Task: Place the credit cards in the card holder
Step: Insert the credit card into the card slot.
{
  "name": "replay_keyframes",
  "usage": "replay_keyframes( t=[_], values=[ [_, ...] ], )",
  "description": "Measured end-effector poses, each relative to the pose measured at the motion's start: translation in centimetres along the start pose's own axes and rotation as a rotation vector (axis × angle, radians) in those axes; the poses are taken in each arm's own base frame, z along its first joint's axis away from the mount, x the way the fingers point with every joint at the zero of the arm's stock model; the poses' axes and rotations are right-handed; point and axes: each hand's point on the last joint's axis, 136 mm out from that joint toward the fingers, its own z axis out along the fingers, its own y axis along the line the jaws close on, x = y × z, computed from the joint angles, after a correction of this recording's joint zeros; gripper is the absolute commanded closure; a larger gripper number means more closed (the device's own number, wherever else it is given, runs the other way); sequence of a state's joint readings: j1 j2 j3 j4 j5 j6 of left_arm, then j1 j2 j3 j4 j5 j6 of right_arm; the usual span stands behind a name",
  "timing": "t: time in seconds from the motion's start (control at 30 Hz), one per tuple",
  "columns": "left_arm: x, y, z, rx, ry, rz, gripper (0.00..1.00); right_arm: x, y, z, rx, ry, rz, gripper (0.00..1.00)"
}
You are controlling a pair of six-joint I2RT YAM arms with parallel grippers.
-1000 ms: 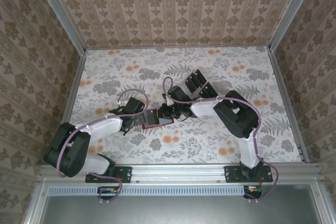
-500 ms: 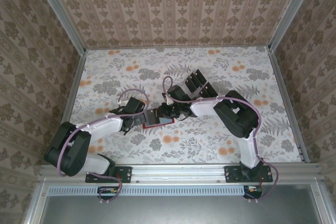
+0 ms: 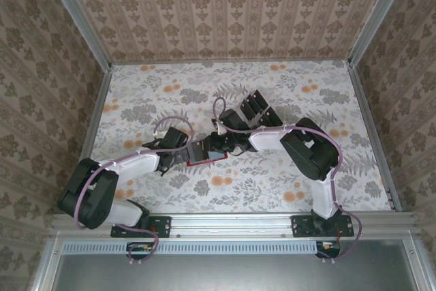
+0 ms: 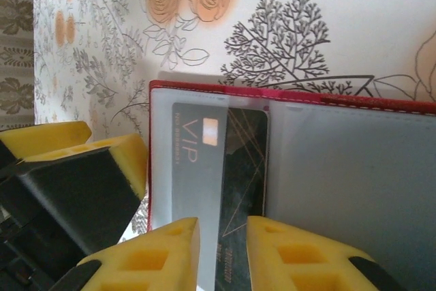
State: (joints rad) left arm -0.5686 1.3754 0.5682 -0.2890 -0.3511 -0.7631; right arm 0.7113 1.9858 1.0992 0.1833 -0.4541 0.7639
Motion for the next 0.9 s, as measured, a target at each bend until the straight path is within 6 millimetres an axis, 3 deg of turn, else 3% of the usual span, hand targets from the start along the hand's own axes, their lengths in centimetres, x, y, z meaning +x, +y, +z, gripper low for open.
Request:
replay_keyframes(
  t=[0.5, 0.77, 0.9],
  values=[
    [0.1, -0.1, 0.2, 0.001, 0.004, 0.001, 0.00, -0.9, 0.1, -0.8, -0.002, -0.027, -0.005, 0.73],
    [0.1, -0.2, 0.3, 0.007, 0.003, -0.001, 0.00, -0.3, -1.1, 0.2, 0.018, -0.004, 0.011, 0.73],
    [0.0, -0.3, 0.3, 0.010, 0.001, -0.002, 0.00, -0.6, -0.7, 0.5, 0.011, -0.004, 0.007, 0.73]
  ],
)
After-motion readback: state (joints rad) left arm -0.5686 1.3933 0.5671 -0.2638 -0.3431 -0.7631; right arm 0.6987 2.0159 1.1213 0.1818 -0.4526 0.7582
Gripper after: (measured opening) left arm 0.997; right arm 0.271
